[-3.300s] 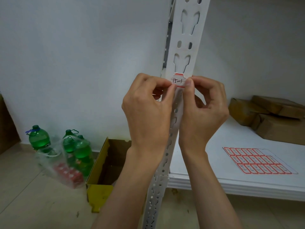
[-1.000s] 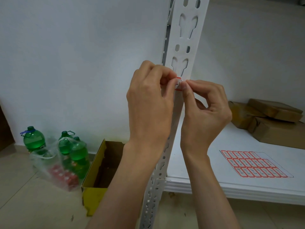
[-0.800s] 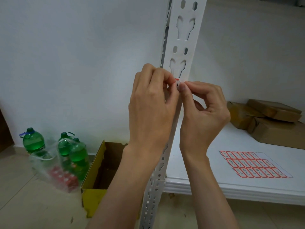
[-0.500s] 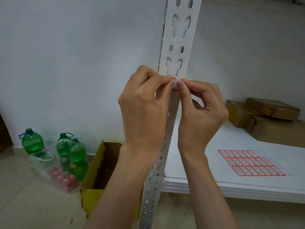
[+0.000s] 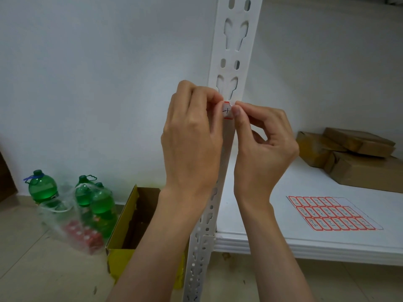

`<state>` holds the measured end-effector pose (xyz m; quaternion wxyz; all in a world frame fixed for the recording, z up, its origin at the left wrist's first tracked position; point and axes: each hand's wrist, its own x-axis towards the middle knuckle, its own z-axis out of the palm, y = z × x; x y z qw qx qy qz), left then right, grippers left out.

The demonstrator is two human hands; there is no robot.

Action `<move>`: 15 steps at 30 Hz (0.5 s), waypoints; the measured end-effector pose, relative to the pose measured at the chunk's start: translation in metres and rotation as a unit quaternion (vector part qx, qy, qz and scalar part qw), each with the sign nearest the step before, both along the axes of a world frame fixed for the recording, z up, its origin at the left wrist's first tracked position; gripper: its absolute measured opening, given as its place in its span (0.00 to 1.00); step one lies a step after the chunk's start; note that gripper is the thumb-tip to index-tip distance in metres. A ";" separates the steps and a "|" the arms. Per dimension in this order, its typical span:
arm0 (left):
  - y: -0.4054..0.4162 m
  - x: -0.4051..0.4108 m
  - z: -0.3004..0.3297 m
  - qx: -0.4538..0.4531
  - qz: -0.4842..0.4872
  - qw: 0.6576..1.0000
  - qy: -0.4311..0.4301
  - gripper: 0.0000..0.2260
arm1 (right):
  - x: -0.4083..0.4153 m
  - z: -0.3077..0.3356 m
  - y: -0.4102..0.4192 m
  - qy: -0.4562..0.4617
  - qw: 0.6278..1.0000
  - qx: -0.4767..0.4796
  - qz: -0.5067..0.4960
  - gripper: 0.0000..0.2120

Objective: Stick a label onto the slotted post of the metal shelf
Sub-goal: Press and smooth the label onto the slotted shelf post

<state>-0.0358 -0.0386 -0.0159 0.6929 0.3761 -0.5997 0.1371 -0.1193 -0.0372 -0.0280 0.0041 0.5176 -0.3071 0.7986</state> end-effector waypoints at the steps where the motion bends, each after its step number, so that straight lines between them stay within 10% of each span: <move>1: -0.001 -0.001 0.000 0.006 0.005 1.000 -0.004 0.07 | 0.000 0.000 0.000 0.000 1.000 0.004 -0.003 0.03; 15: -0.007 -0.006 -0.004 0.015 0.025 0.999 -0.013 0.06 | -0.001 0.000 -0.004 0.029 1.000 0.004 -0.009 0.04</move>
